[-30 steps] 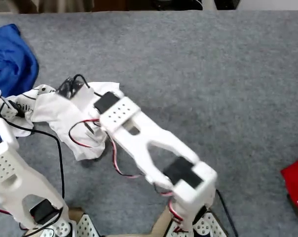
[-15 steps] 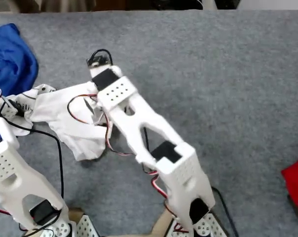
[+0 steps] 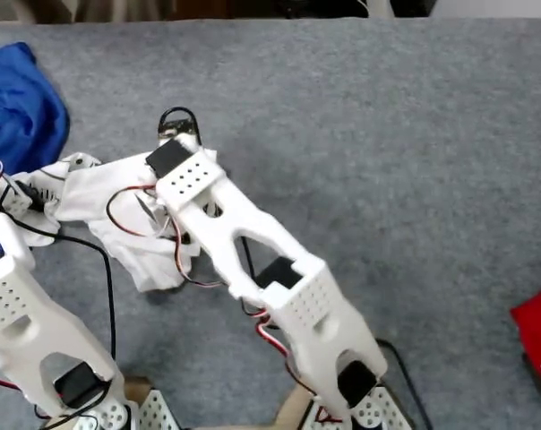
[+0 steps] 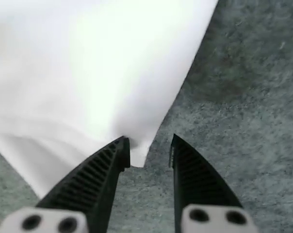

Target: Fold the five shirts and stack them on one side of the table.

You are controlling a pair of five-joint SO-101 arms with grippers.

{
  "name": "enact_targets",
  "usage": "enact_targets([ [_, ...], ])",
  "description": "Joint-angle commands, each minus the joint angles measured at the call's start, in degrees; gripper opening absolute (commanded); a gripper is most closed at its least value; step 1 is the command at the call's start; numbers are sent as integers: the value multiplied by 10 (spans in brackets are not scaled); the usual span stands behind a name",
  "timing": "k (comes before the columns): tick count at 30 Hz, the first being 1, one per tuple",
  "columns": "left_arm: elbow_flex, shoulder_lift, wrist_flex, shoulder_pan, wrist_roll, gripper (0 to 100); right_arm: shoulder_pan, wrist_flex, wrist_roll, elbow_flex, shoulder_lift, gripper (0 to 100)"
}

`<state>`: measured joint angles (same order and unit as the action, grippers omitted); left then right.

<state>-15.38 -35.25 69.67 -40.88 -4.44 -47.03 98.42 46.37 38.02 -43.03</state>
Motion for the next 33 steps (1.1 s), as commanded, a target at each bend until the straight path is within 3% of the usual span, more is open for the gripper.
enact_targets([
  [1, -15, -3, -16, 21, 2, 245, -7, 3, 9, 25, 1, 145],
  [17, -15, -3, -16, 21, 1, 245, -5, -54, 10, 28, -83, 141],
  [21, -15, -3, -16, 21, 1, 244, -4, -53, 9, 25, -83, 56],
  [33, -15, -3, -16, 21, 1, 243, 14, 16, 7, 36, -80, 5],
])
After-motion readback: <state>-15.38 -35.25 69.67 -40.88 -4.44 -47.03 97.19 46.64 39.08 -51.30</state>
